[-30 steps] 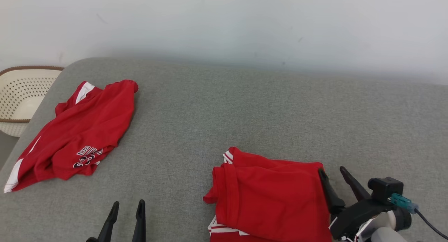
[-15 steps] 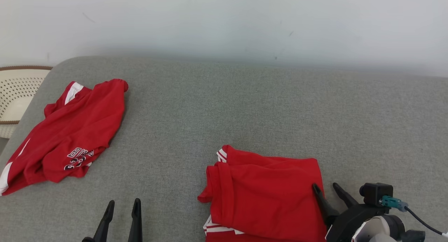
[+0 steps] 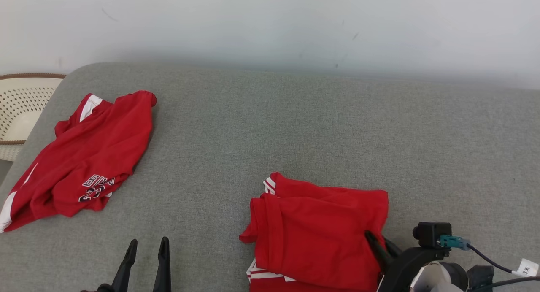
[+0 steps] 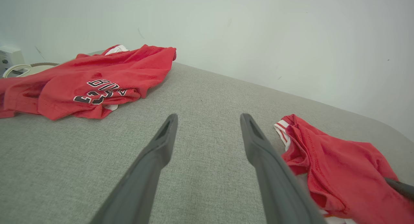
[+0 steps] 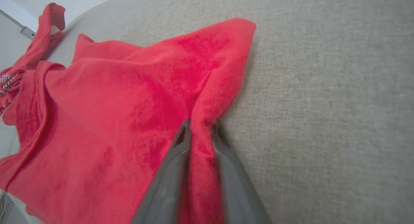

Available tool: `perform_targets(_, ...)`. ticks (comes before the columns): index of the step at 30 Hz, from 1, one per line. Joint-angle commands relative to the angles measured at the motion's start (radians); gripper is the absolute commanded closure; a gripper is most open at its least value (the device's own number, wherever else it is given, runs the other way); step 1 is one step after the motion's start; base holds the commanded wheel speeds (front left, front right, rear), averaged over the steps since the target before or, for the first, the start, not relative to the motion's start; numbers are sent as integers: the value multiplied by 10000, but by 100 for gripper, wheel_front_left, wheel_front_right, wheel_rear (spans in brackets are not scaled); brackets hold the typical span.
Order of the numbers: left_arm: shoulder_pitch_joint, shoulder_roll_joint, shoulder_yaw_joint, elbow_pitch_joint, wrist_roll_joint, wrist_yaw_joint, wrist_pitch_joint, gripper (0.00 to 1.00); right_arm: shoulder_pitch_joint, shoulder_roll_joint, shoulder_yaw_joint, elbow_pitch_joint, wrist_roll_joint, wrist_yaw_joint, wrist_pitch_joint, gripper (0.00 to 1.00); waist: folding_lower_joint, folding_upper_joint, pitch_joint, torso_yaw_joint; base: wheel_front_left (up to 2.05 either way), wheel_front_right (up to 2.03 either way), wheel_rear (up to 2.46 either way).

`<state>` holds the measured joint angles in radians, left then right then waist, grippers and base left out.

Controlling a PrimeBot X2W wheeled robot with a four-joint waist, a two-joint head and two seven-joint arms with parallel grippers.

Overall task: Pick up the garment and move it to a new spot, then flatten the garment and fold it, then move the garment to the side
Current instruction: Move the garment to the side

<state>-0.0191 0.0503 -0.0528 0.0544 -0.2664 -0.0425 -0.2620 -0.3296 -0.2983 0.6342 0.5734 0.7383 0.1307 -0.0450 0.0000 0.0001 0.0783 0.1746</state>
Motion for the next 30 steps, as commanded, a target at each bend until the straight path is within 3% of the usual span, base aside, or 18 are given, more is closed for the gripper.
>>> perform_targets(1,-19,6,33,13,-41,25,-46,0,-69,-1,113,62,19,1,-89,100,0,-1,10,-16,0,0,0)
perform_targets(16,-69,5,93,-107,40,12,-46,0,-2248,-1238,211,638,-242,-2,-750,100,0,-1,226,-462,0,0,0)
perform_targets(30,-564,6,492,-725,539,-163,-45,0,-4889,-2623,506,1832,-459,-2,-640,100,0,-1,1435,-1341,0,0,0)
